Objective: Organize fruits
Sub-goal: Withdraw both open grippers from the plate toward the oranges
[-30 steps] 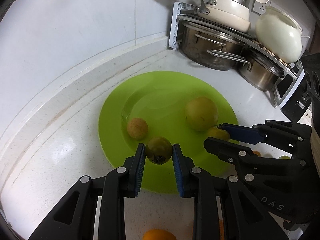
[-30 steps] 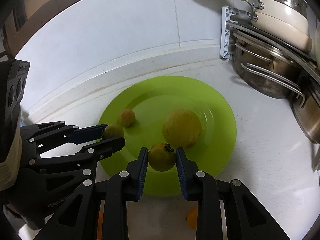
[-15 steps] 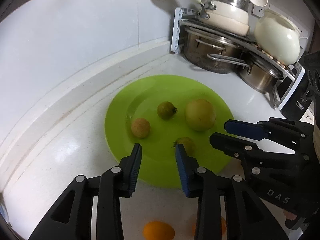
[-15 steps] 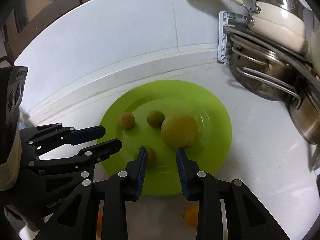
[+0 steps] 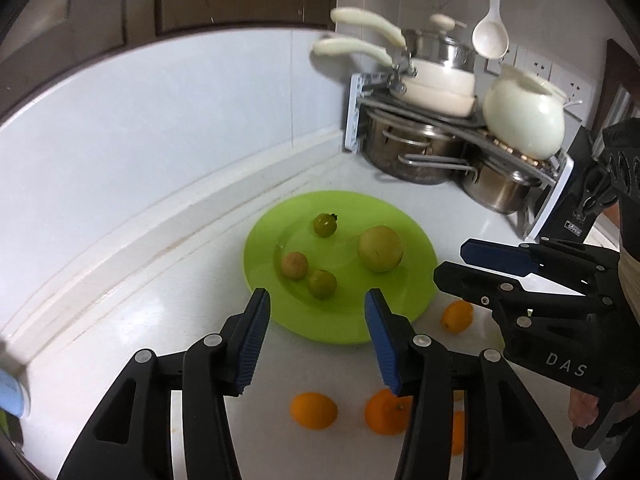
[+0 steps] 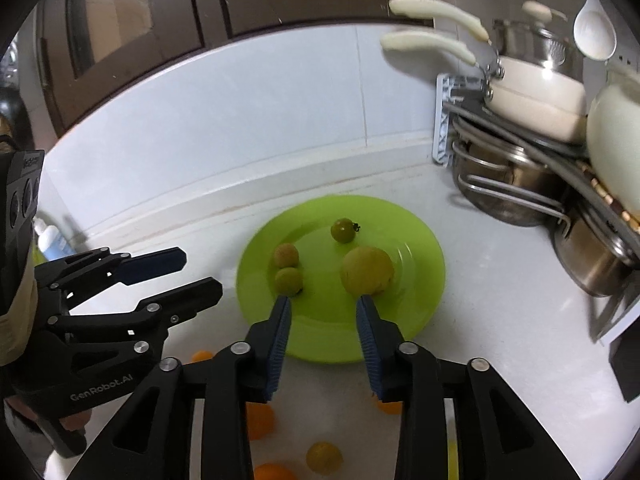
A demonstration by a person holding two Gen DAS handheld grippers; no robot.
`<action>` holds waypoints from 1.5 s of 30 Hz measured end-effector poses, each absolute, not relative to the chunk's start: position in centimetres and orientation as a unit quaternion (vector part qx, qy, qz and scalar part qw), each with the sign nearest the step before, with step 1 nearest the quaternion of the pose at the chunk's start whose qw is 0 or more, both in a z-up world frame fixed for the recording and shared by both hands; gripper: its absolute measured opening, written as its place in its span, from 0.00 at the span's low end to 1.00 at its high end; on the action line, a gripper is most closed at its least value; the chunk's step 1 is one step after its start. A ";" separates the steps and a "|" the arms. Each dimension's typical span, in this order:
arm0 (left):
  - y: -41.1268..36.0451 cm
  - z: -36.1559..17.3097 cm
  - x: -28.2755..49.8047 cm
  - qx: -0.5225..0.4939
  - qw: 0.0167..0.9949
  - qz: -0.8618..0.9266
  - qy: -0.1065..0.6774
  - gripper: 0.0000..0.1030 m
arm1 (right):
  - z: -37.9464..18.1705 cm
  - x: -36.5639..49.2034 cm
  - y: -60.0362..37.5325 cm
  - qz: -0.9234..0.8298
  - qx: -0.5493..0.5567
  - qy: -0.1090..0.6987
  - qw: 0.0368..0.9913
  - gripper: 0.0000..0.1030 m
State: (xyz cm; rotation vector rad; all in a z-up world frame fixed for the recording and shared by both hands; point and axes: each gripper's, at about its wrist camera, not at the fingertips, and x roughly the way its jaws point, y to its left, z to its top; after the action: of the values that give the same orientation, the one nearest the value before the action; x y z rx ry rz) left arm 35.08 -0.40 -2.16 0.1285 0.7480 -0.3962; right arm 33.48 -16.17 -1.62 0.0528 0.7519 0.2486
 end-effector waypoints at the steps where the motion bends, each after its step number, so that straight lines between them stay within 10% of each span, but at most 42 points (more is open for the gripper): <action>1: -0.2 -1.8 34.6 0.061 0.911 -0.192 0.359 0.47 | -1.3 33.1 -16.1 0.123 0.025 0.363 0.923 0.34; 45: 4.7 -5.0 25.7 0.090 0.914 -0.197 0.342 0.56 | -3.6 21.2 -13.6 0.035 0.095 0.354 0.930 0.50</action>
State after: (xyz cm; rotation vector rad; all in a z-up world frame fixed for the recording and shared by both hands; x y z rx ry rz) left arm 25.73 4.74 -5.01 0.1857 0.7047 -0.4060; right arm 21.19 -13.57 -3.63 0.1937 0.7250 0.0716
